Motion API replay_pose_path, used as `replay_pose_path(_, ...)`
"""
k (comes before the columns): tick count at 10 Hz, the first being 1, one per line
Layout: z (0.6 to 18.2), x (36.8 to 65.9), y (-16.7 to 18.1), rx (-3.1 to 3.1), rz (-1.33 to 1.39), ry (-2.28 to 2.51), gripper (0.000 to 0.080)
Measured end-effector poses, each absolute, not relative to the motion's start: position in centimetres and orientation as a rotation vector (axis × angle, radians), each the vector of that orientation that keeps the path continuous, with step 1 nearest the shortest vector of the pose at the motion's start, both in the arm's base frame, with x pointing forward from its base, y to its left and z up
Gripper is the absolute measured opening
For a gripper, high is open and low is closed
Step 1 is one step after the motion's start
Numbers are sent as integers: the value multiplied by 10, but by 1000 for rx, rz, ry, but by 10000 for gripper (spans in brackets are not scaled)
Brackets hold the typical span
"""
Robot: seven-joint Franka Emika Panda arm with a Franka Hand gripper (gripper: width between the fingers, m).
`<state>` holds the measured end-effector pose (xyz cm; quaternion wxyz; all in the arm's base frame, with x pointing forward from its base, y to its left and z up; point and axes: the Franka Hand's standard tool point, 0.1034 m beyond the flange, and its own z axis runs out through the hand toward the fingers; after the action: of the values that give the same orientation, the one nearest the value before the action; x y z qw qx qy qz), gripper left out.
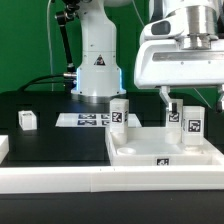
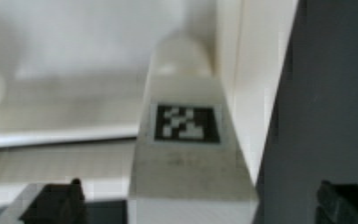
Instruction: Assemble square table
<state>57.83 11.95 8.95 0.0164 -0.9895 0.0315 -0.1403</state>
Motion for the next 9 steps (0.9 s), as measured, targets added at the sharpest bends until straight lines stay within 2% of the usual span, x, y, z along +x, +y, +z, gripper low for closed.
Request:
replay_pose_path(4,88,574,120,-3073,-27,135,649)
replay_pose_path(9,88,580,128,-3068,-75,168,649)
